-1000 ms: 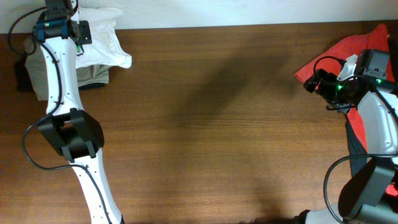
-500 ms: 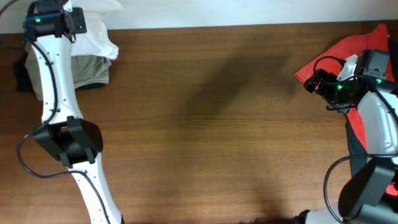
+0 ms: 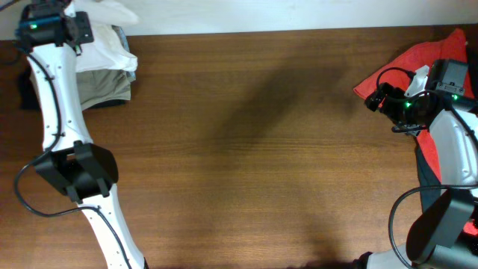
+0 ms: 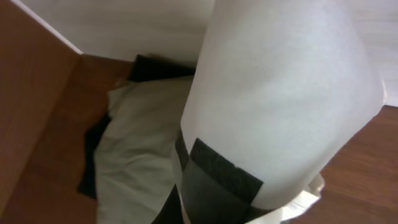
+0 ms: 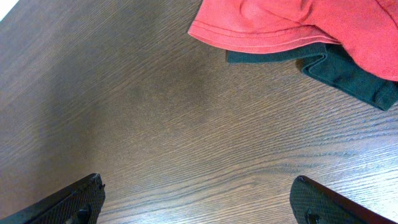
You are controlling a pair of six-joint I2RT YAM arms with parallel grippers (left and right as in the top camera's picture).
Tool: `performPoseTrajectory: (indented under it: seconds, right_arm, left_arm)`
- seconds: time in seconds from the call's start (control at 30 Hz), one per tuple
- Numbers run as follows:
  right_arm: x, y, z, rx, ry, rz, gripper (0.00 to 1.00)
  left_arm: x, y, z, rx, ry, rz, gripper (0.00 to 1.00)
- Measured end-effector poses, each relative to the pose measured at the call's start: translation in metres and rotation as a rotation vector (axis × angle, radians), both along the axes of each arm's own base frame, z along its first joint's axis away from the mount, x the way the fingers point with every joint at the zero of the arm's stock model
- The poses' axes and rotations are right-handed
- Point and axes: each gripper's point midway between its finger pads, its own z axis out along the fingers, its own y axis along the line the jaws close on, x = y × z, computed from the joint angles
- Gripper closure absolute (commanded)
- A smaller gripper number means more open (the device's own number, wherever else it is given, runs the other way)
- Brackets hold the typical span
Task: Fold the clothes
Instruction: 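Lower the shirt onto the khaki stack and open the left gripper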
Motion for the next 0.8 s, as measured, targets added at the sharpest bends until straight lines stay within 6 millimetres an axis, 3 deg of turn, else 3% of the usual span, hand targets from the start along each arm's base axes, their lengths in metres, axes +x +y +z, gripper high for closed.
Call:
performPoseTrajectory:
  seconds: [0.07,0.1,0.13,0.27,0.33,0.5,0.63,0.73,0.8]
  right_arm:
    - [0.0,0.0,0.0,0.0,0.0,0.0,0.01]
    - [0.0,0.0,0.0,0.0,0.0,0.0,0.01]
    - [0.0,0.0,0.0,0.0,0.0,0.0,0.02]
    - [0.0,0.0,0.0,0.0,0.0,0.0,0.01]
    - [0.0,0.0,0.0,0.0,0.0,0.0,0.01]
    - [0.0,0.0,0.0,0.0,0.0,0.0,0.01]
    - [0.0,0.0,0.0,0.0,0.0,0.0,0.01]
    - [0.0,0.0,0.0,0.0,0.0,0.001,0.01]
    - [0.0,0.0,0.0,0.0,0.0,0.0,0.01]
  left_arm:
    - [-0.001,0.015,-0.002,0.001,-0.005,0.026,0.98]
    - [-0.002,0.026,-0.005,0.0,-0.008,0.044,0.93]
    - [-0.002,0.036,-0.012,-0.002,-0.002,0.06,0.89]
    - [0.0,0.065,-0.045,-0.016,0.026,0.111,0.86]
    - [-0.003,0.092,-0.094,-0.039,0.092,0.156,0.81]
    - [-0.025,0.132,-0.159,-0.089,0.195,0.242,0.72]
    - [-0.037,0.152,-0.163,-0.116,0.188,0.308,0.66]
    - [-0.037,0.157,-0.161,-0.116,0.173,0.32,0.55]
    - [-0.035,0.158,-0.154,-0.122,0.15,0.335,0.42]
